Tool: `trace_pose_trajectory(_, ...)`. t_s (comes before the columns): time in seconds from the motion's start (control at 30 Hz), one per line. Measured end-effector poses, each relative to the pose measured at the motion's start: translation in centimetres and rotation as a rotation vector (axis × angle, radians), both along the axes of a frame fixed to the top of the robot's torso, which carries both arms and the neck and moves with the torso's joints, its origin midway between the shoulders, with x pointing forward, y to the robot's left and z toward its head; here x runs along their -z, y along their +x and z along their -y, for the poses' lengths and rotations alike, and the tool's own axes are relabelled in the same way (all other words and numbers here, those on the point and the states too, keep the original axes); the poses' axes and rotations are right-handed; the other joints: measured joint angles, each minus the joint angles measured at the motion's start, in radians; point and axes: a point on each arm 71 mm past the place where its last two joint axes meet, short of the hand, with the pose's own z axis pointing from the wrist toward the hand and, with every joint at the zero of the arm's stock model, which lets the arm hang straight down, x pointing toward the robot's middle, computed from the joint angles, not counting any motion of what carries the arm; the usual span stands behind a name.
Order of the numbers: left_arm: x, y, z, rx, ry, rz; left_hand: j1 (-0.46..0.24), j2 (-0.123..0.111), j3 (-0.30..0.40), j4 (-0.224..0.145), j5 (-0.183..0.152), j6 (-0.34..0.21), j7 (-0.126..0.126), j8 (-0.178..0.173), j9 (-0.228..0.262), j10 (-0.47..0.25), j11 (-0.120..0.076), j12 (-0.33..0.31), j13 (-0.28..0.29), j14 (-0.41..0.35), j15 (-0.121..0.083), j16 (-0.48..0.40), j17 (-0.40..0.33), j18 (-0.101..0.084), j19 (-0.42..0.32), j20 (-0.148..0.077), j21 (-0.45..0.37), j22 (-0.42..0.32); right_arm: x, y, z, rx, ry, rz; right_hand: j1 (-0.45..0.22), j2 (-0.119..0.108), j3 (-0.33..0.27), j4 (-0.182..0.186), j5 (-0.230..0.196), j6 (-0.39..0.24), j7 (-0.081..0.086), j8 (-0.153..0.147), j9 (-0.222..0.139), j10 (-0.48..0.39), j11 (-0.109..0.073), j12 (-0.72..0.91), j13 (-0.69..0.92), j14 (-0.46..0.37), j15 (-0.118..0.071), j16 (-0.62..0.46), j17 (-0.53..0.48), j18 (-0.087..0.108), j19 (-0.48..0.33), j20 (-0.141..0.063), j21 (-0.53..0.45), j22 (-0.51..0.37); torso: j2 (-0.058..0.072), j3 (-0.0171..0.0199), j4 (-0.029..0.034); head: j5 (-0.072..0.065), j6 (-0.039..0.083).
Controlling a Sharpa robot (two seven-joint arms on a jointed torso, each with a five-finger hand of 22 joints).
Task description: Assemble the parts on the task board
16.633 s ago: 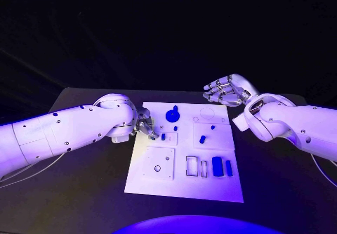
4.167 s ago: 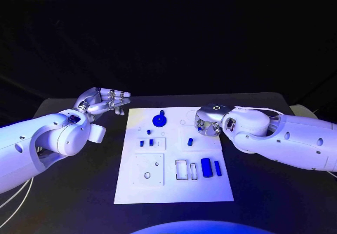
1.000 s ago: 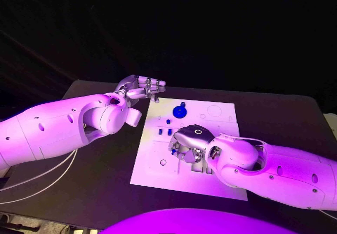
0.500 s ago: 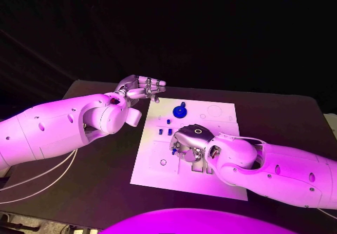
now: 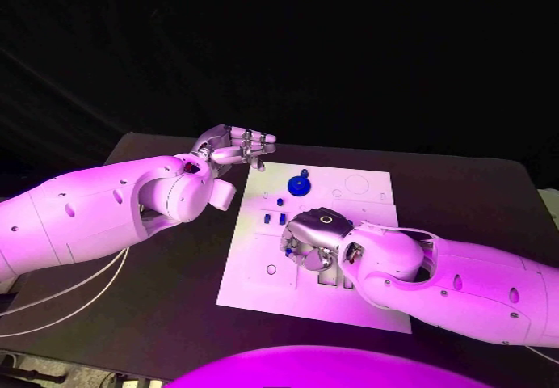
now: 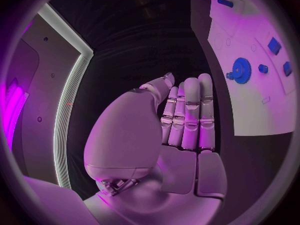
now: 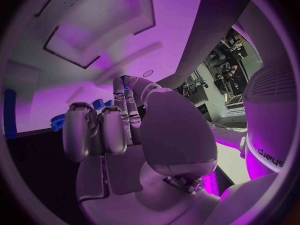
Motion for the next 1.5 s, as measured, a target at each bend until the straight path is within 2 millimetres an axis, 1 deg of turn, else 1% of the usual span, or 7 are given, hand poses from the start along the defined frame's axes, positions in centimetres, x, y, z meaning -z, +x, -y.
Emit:
trace_pose_trajectory(0.33, 0.0, 0.0, 0.0, 0.000, 0.001, -0.001, 0.000, 0.000, 0.000, 0.000, 0.000, 0.000, 0.000, 0.000, 0.000, 0.000, 0.000, 0.000, 0.000, 0.000, 0.000, 0.000, 0.000, 0.000, 0.000, 0.000, 0.000, 0.000, 0.0, 0.0, -0.1, -0.006, -0.019, -0.006, -0.024, -0.010, -0.012, -0.002, -0.004, 0.001, -0.002, 0.004, 0.000, -0.002, -0.002, -0.014, 0.002, 0.000, 0.000, 0.000, -0.007, 0.000, 0.000, 0.000, -0.001, 0.000, -0.001, -0.0007, -0.0005, -0.001, -0.001)
trace_pose_trajectory(0.47, 0.0, 0.0, 0.0, 0.001, 0.002, -0.001, 0.000, 0.000, 0.000, 0.000, 0.000, 0.000, 0.000, 0.000, 0.000, 0.000, 0.000, 0.000, 0.000, 0.000, 0.000, 0.000, 0.000, 0.000, 0.000, 0.000, 0.000, 0.000, 0.1, 0.0, 0.0, -0.004, -0.021, -0.005, -0.056, -0.019, -0.022, 0.006, -0.003, -0.041, 0.018, -0.019, -0.001, -0.044, 0.011, -0.034, -0.002, -0.001, 0.009, 0.000, -0.014, 0.000, -0.008, 0.007, -0.016, 0.000, -0.001, -0.0006, -0.0004, -0.003, 0.000)
trace_pose_trajectory(0.67, 0.0, 0.0, 0.0, 0.000, 0.003, -0.003, 0.000, 0.000, 0.000, 0.000, 0.000, 0.000, 0.000, 0.000, 0.000, -0.004, 0.004, 0.000, 0.001, 0.000, 0.000, 0.000, 0.000, 0.000, 0.000, 0.000, 0.000, -0.001, 0.1, -0.1, 0.1, -0.001, -0.013, -0.001, -0.095, -0.058, -0.068, 0.014, -0.008, -0.143, 0.047, -0.031, -0.030, -0.123, 0.043, -0.036, -0.018, 0.000, 0.033, -0.006, -0.035, 0.000, -0.031, 0.031, -0.057, 0.000, -0.001, -0.0006, -0.0003, -0.004, 0.001)
trace_pose_trajectory(0.93, 0.1, 0.0, -0.1, 0.002, 0.004, -0.006, -0.002, 0.002, -0.003, 0.003, 0.000, 0.000, 0.000, 0.004, 0.000, -0.004, 0.004, 0.004, 0.001, -0.002, 0.002, 0.000, 0.000, 0.000, 0.000, 0.000, -0.002, -0.001, 0.0, -0.3, 0.9, 0.013, 0.002, 0.006, -0.097, -0.060, -0.089, 0.014, -0.013, -0.173, 0.041, -0.031, -0.039, -0.135, 0.041, -0.029, -0.016, 0.000, 0.032, -0.008, -0.049, 0.000, -0.034, 0.034, -0.074, 0.000, -0.001, -0.0001, -0.0002, -0.006, 0.007)
trace_pose_trajectory(1.2, 0.1, 0.0, -0.3, 0.006, 0.007, -0.011, -0.005, 0.005, -0.003, 0.003, 0.000, 0.000, 0.000, 0.004, 0.000, -0.011, 0.004, 0.004, 0.001, -0.003, 0.003, 0.000, 0.000, 0.000, -0.004, 0.004, -0.004, -0.002, -1.2, -0.6, 3.6, 0.059, 0.017, 0.023, -0.097, -0.060, -0.101, 0.015, -0.013, -0.157, 0.032, -0.022, -0.037, -0.134, 0.041, -0.014, -0.013, 0.000, 0.032, -0.008, -0.051, 0.000, -0.034, 0.034, -0.074, 0.000, -0.001, -0.0006, -0.0013, -0.014, 0.014)
trace_pose_trajectory(1.4, 0.1, 0.0, -0.7, 0.003, 0.010, -0.012, -0.005, 0.005, -0.006, 0.000, 0.000, 0.000, 0.000, 0.004, 0.000, -0.011, 0.004, 0.004, 0.001, -0.007, 0.000, 0.004, 0.000, 0.000, -0.004, 0.004, -0.004, -0.002, -3.1, 1.2, 7.4, 0.149, -0.008, 0.081, -0.092, -0.055, -0.105, 0.020, -0.016, -0.149, 0.031, -0.019, -0.037, -0.134, 0.041, -0.007, -0.012, 0.000, 0.032, -0.008, -0.045, 0.000, -0.031, 0.038, -0.063, -0.001, -0.001, -0.0012, -0.0028, -0.025, 0.025)
trace_pose_trajectory(1.5, 0.1, 0.0, -0.9, 0.003, 0.011, -0.012, -0.005, 0.005, -0.006, 0.000, 0.000, 0.000, 0.000, 0.004, 0.000, -0.011, 0.004, 0.004, 0.002, -0.007, 0.000, 0.004, 0.000, 0.000, -0.004, 0.004, -0.004, -0.002, -3.7, 1.8, 8.9, 0.187, -0.021, 0.098, -0.091, -0.055, -0.128, 0.026, -0.036, -0.146, 0.028, -0.019, -0.037, -0.145, 0.030, -0.007, -0.012, 0.000, 0.032, -0.008, -0.049, 0.000, -0.031, 0.038, -0.066, -0.001, -0.001, -0.0017, -0.0028, -0.032, 0.030)
